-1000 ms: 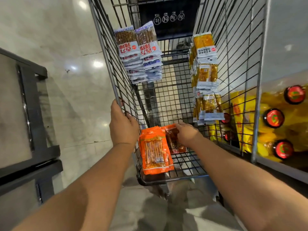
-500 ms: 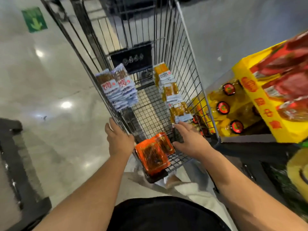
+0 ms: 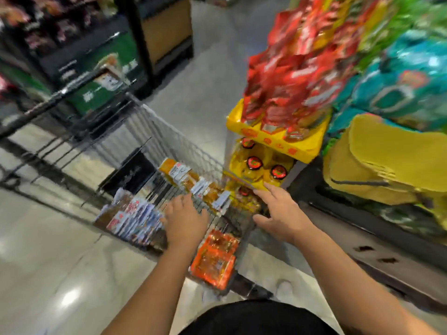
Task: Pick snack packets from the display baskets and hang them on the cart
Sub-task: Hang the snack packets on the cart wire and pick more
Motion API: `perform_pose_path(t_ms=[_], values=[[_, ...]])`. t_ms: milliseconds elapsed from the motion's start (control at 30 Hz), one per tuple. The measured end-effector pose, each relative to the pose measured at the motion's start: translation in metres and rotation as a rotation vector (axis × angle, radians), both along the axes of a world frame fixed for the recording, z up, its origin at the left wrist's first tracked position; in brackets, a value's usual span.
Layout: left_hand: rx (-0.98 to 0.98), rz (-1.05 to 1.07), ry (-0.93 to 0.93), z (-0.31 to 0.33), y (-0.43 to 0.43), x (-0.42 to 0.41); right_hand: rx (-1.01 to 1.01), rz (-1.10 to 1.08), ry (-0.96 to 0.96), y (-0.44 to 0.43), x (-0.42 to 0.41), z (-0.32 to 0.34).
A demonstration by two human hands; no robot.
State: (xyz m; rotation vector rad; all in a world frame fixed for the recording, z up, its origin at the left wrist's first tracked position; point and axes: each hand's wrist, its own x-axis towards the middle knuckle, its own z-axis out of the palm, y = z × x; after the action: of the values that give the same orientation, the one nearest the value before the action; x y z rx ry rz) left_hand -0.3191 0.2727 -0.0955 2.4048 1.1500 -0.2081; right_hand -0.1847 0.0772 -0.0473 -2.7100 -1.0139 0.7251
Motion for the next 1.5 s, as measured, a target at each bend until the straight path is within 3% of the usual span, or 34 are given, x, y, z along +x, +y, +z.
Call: perform_pose_path(t_ms=[267, 467, 800, 967, 1167, 1500], values=[[0.069, -0.392, -0.197, 0.08, -0.115, 0.108, 0.177, -0.442, -0.044, -0.142, 0.026, 0.058], [0.053, -0.663, -0.344, 0.112, -0.253, 0.162, 0.304, -0.744, -0.088, -0.296, 0.028, 0.07], [0.034, -0.962, -0.392, 0.136, -0.506, 0.198, 0.394, -1.009, -0.157, -0.545, 0.009, 0.075], [0.057, -1.113, -0.378, 0.142, -0.61, 0.216, 0.336, -1.111, -0.217, -0.651, 0.01, 0.083], [0.025, -1.205, -0.351, 0.15, -0.671, 0.246, 0.364, -1.205, -0.295, -0.716, 0.02, 0.089], [-0.068, -1.314, -0.374, 0.136, -0.748, 0.366, 0.333, -1.25, -0.326, -0.779, 0.109, 0.094]])
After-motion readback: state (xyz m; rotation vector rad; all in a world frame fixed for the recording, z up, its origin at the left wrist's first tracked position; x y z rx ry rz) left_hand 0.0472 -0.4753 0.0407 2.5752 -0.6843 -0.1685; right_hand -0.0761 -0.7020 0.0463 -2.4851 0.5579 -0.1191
